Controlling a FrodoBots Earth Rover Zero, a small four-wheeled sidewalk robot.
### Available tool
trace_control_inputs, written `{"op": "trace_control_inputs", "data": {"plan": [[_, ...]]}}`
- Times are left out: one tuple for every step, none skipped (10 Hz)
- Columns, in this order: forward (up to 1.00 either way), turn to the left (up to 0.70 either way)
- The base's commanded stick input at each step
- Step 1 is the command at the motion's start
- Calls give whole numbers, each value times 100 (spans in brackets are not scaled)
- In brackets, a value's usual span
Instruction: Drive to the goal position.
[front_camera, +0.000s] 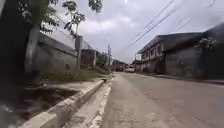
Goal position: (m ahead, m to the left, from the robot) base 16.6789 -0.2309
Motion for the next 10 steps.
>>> {"op": "trace_control_inputs", "data": {"plan": [[70,0],[70,-4],[70,-17],[70,-33],[70,-35],[70,-35],[70,-35],[70,-35],[70,-35],[70,-35]]}}
